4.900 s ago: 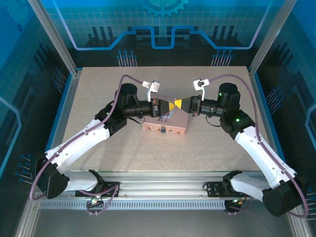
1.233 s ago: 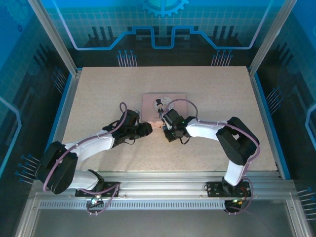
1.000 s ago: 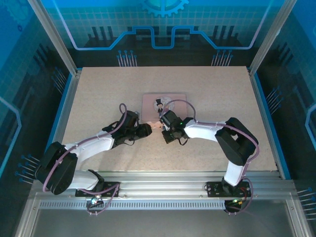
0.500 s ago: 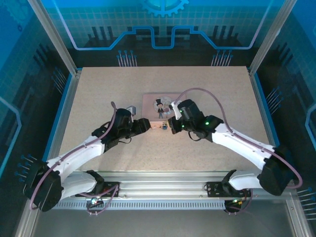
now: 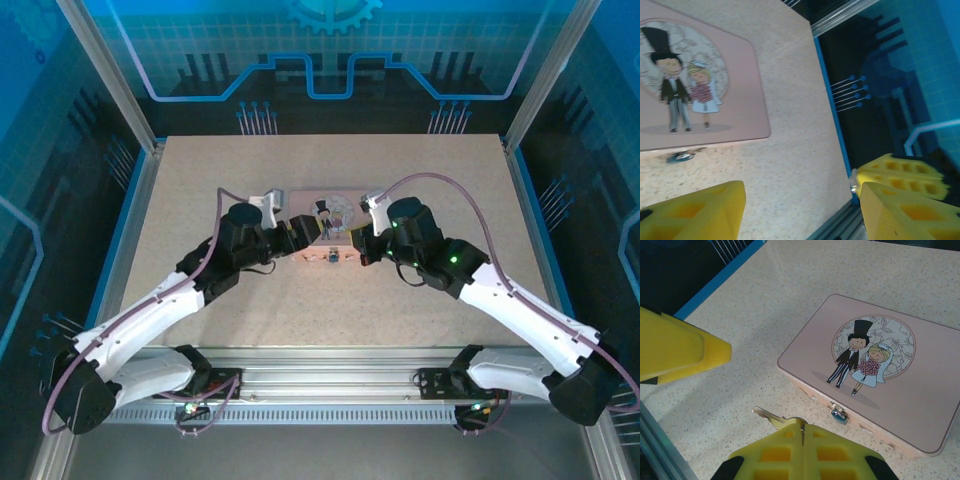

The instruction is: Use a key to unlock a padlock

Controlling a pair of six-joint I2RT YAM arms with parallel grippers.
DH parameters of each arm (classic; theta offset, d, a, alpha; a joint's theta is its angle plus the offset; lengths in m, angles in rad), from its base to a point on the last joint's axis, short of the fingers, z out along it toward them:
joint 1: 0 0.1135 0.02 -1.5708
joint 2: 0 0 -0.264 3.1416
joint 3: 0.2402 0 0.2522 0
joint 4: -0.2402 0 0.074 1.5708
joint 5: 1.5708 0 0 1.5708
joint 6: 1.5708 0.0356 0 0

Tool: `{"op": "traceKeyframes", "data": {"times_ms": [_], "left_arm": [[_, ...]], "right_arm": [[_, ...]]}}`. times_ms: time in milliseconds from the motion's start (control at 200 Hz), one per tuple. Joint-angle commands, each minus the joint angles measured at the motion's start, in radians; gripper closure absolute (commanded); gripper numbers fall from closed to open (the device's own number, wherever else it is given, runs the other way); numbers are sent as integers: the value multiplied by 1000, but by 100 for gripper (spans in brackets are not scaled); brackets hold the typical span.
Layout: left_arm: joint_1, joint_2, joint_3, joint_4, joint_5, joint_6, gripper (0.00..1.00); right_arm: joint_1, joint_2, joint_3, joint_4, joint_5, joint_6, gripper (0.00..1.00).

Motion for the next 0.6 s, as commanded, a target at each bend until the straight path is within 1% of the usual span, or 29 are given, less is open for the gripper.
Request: {"op": "traceKeyframes", "data": {"times_ms": [0,100,235,330,385,425,480,595], "left_arm": [[-25,43,57,41,31,-12,36],[-43,75,79,58,37,-17,34],[-63,114,104,76,46,-21,36],[-76,135,117,90,55,-23,45],[-82,145,122,97,61,-24,48],[-87,151,127,99,63,-24,53],[-91,156,133,99,63,-23,55],[-97,164,138,104,66,-22,64]], "right_arm": [[9,-29,18,7,15,13,100],[12,-35,17,10,17,16,100],[22,-42,15,18,18,18,100],[25,-45,11,23,21,19,100],[24,-45,8,24,21,19,100],[26,-46,5,27,21,21,100],[26,-48,2,30,22,21,100],[28,-50,-2,30,23,20,100]]}}
